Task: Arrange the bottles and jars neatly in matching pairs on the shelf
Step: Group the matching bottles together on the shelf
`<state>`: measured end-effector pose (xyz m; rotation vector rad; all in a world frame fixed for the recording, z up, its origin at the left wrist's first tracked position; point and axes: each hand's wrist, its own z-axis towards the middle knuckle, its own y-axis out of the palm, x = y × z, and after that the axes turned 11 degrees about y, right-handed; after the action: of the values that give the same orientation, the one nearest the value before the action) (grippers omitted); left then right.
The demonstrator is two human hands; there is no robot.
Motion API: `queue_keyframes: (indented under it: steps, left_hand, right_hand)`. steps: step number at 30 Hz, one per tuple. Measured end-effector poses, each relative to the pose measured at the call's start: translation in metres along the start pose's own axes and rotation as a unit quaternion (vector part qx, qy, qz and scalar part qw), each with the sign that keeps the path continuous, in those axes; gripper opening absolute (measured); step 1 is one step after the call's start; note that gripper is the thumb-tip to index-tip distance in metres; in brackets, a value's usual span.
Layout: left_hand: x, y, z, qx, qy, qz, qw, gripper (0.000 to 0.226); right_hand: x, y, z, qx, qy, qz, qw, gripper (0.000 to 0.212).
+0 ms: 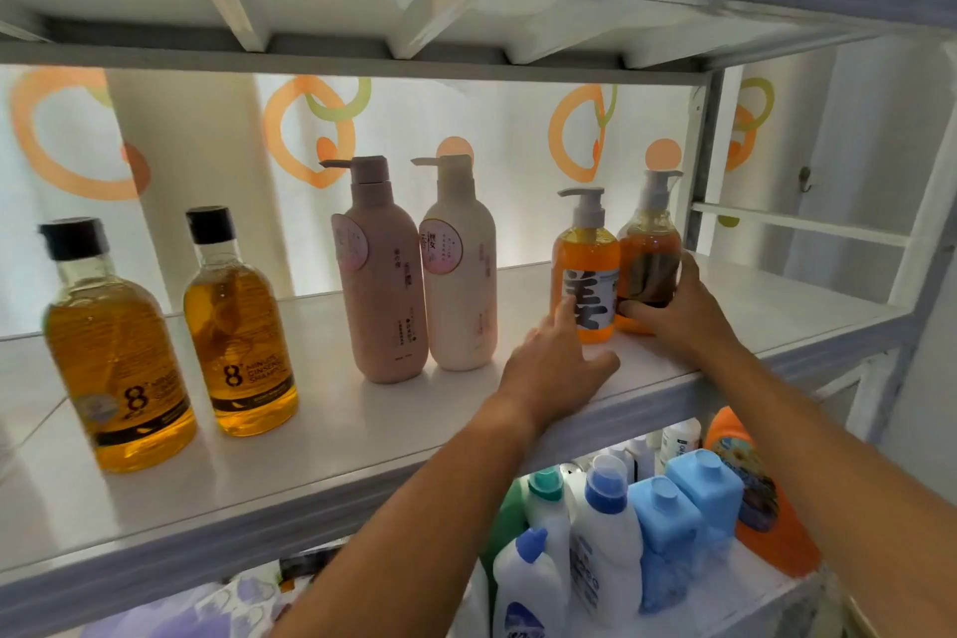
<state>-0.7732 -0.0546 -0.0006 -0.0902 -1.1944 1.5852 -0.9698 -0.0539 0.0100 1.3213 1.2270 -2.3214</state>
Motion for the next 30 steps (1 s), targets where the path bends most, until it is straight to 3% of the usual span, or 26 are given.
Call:
queue_keyframes:
  steps: [2,4,7,10,14,16,19,21,26,30]
  left_hand:
    - [0.010,-0.010,-0.020,-0.052,0.024,0.067,0.996,0.055]
    - [0.019,-0.023,-0.044,-0.043,0.049,0.079,0.995,0.042]
    - [0.022,-0.048,-0.080,0.067,0.122,0.070,0.988,0.026]
    - [0.006,-0.078,-0.105,0.228,0.169,0.092,0.955,0.012]
    - [-0.020,-0.111,-0.116,0.359,0.107,0.085,0.923,0.026]
    - [-0.030,-0.119,-0.114,0.381,0.058,0.090,0.918,0.044]
    - [-0.037,-0.122,-0.109,0.363,-0.023,0.061,0.930,0.077]
    - [-0.040,-0.123,-0.106,0.333,-0.069,0.040,0.940,0.093]
    - [-0.052,-0.129,-0.102,0.245,-0.147,-0.022,0.958,0.106]
    - [-0.064,-0.130,-0.100,0.208,-0.160,-0.064,0.963,0.084]
  right_hand:
    - [-0.002,0.000,-0.003,0.012,0.003,-0.005,1.000,0.114]
    - [-0.003,-0.003,-0.007,0.054,-0.013,-0.014,0.998,0.107]
    - [-0.013,-0.007,-0.025,0.166,-0.061,-0.014,0.984,0.093]
    - [-0.036,-0.002,-0.056,0.231,-0.128,0.089,0.960,0.073]
    - [-0.086,0.025,-0.103,0.183,-0.209,0.166,0.946,0.054]
    - [-0.109,0.041,-0.121,0.102,-0.194,0.162,0.962,0.063]
    - [-0.122,0.065,-0.129,-0.067,-0.083,0.130,0.986,0.096]
    - [-0.123,0.077,-0.133,-0.133,-0.049,0.103,0.985,0.109]
    - [-0.122,0.091,-0.136,-0.113,-0.057,0.063,0.990,0.110]
    - [-0.119,0.099,-0.133,-0.089,-0.086,0.031,0.992,0.102]
